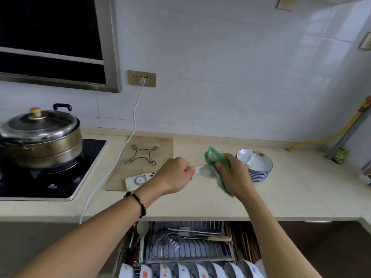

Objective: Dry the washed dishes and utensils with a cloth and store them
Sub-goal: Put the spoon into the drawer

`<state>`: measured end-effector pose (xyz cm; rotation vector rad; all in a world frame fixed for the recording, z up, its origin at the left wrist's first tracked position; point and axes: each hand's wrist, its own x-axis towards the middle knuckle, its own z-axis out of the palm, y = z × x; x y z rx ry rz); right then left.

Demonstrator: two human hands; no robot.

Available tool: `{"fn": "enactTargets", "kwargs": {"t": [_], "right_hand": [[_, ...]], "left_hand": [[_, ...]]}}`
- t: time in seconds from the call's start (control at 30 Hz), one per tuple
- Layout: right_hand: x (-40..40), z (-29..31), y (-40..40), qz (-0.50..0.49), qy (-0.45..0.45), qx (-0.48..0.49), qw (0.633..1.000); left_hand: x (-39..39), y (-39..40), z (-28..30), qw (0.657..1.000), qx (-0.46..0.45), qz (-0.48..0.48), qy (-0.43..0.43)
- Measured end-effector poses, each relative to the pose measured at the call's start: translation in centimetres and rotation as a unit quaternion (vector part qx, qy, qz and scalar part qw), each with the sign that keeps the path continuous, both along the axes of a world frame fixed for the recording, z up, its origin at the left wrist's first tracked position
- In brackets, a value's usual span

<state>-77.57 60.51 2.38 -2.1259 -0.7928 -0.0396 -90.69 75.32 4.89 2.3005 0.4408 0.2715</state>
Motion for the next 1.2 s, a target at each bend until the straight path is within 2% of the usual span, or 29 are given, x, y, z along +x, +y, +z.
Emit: {"fn": "enactTargets", "kwargs": {"t": [0.03,0.07,0.1,0.17,0.2,0.23,0.27,0.3,0.37,0.5,0.67,0.73,0.77,0.8,0.83,0.87,0.9,0.93,0.97,1.0,1.03,1.1,1.2], "right_hand": [[-0.8,-0.1,0.2,0.005,0.039,0.047,0.998],[-1.8,-0.2,0.5,-0.011,0.112,0.139,0.984],[-2.9,-0.6,1.2,-0.036,0.208,0.247,0.946],[-5.4,-0.8,3.0,-0.044,0.411,0.417,0.81],[-6.6,-0.7,4.0,-0.028,0.482,0.467,0.741],[-7.5,-0.7,4.8,-0.01,0.524,0.501,0.689],[-8.1,-0.8,5.4,0.001,0.547,0.526,0.652],[-8.6,-0.6,5.9,0.001,0.557,0.539,0.632],[-9.2,-0.8,6.4,-0.021,0.547,0.545,0.635],[-8.4,-1.4,6.3,-0.096,0.48,0.535,0.689],[-7.1,-0.9,4.9,-0.081,0.388,0.393,0.83],[-5.9,-1.4,3.9,-0.102,0.301,0.301,0.899],[-5.3,-1.7,3.3,-0.108,0.263,0.256,0.924],[-4.9,-2.0,3.0,-0.116,0.253,0.237,0.931],[-4.9,-2.4,2.8,-0.11,0.26,0.247,0.927],[-5.5,-2.6,3.1,-0.102,0.308,0.306,0.895],[-6.3,-2.6,3.6,-0.081,0.398,0.393,0.825],[-7.1,-2.5,4.6,-0.064,0.495,0.474,0.725],[-7.6,-2.6,5.3,-0.053,0.552,0.527,0.644],[-7.8,-2.6,5.8,-0.045,0.574,0.544,0.61],[-7.7,-2.7,6.0,-0.045,0.58,0.545,0.604],[-7.3,-3.1,5.5,-0.052,0.557,0.523,0.643],[-6.3,-3.9,3.4,-0.057,0.459,0.437,0.772]], "left_hand": [[-0.5,0.6,-0.2,1.0,-0.002,0.009,-0.008],[-0.8,0.9,-0.3,0.999,-0.014,0.021,-0.021],[-0.9,1.0,-0.6,0.998,-0.036,0.036,-0.038],[-1.0,0.5,-1.2,0.995,-0.074,0.054,-0.051],[-1.0,0.1,-1.5,0.995,-0.079,0.051,-0.042],[-0.9,-0.3,-1.9,0.995,-0.081,0.045,-0.031],[-0.9,-0.7,-2.2,0.995,-0.083,0.04,-0.021],[-0.9,-0.8,-2.4,0.995,-0.09,0.034,-0.017],[-1.1,-0.8,-2.4,0.995,-0.099,0.01,-0.011],[-2.2,-0.7,-2.3,0.994,-0.103,-0.033,0.004],[-2.6,0.6,-2.1,0.994,-0.088,-0.058,0.006],[-2.7,1.2,-1.9,0.997,-0.038,-0.071,0.016],[-2.7,1.4,-1.9,0.997,-0.01,-0.075,0.027],[-2.7,1.4,-1.8,0.996,0.009,-0.077,0.035],[-2.5,1.3,-1.8,0.996,0.013,-0.078,0.035],[-2.3,0.8,-1.9,0.996,0.005,-0.08,0.029],[-1.9,0.1,-2.1,0.997,-0.011,-0.076,0.022],[-1.6,-0.7,-2.3,0.997,-0.031,-0.066,0.014],[-1.2,-1.4,-2.8,0.997,-0.056,-0.051,0.008],[-0.9,-1.7,-3.3,0.996,-0.084,-0.041,0.005],[-0.7,-1.7,-3.5,0.993,-0.116,-0.036,0.009],[-0.7,-0.7,-3.7,0.983,-0.173,-0.051,0.04],[-1.1,0.9,-3.4,0.977,-0.174,-0.092,0.083]]}}
